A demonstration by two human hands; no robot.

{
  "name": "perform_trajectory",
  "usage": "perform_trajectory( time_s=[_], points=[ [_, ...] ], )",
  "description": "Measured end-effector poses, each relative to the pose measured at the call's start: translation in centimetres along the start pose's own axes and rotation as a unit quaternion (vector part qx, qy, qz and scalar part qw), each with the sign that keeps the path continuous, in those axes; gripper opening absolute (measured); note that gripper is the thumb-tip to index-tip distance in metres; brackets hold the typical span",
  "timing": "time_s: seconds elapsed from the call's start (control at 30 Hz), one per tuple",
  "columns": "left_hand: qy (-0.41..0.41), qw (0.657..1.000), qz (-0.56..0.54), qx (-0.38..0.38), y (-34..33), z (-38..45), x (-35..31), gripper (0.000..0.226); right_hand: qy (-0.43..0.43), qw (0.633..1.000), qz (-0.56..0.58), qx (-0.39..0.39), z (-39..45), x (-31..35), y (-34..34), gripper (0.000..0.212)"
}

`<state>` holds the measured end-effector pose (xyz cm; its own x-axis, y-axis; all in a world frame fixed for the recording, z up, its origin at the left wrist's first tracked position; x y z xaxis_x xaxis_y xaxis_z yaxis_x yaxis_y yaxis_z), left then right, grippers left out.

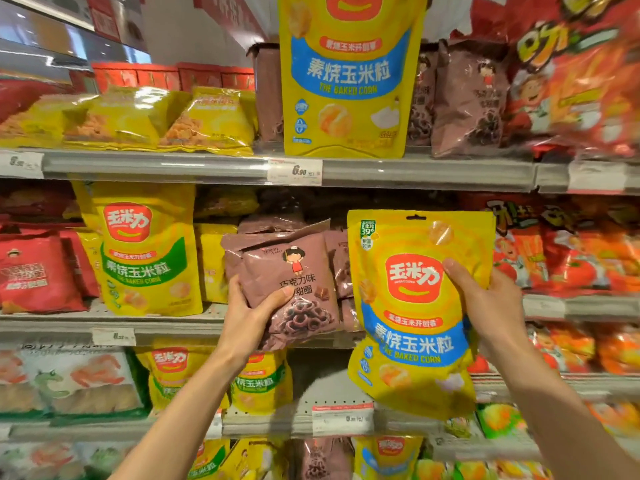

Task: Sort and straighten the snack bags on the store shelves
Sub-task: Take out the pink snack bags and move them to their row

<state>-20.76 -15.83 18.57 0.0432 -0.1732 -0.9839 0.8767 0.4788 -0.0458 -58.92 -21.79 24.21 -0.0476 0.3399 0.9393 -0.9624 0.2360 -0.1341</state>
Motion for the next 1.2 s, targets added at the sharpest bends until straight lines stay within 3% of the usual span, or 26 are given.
perform_trajectory(
  time_s=[0.13, 0.4, 0.57, 0.9, 1.0, 1.2],
  points=[
    [0.001, 1.000, 0.014, 0.024, -3.0, 0.5, 0.4, 0.104, -0.032, 0.999, 0.021, -0.034, 0.6, -1.2, 3.6, 0.013],
    [0.000, 0.998, -0.012, 0.054, -1.4, -0.4, 1.9, 0.105, -0.025, 0.997, 0.039, -0.055, 1.4, -1.9, 3.6, 0.020],
    [-0.002, 0.997, 0.012, 0.071, 0.0, -2.0, 2.3, 0.127, 0.007, 0.997, 0.045, -0.068, 1.8, -0.9, 2.1, 0.016],
    [0.043, 0.979, 0.115, 0.162, 0.6, -4.5, 5.3, 0.096, 0.052, 0.994, 0.039, -0.089, 3.0, 0.8, 2.2, 0.025],
    [0.048, 0.974, 0.133, 0.177, 1.1, -4.6, 6.0, 0.105, 0.058, 0.993, 0.033, -0.101, 3.2, 0.7, 2.6, 0.035],
    [0.047, 0.964, 0.167, 0.203, -1.1, -4.7, 6.8, 0.107, 0.063, 0.993, 0.030, -0.095, 3.2, 0.5, 2.6, 0.035]
  ],
)
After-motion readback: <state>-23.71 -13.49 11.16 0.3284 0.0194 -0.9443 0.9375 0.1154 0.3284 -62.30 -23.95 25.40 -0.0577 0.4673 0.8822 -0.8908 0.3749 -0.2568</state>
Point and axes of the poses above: each hand's wrist, its own z-axis towards the middle knuckle, its own y-axis out of the back of the hand, x = y × z, the point moved 10 cm from there along z, towards the middle knuckle, and after that the axes turned 4 degrees about -x, right-handed, at the moved point
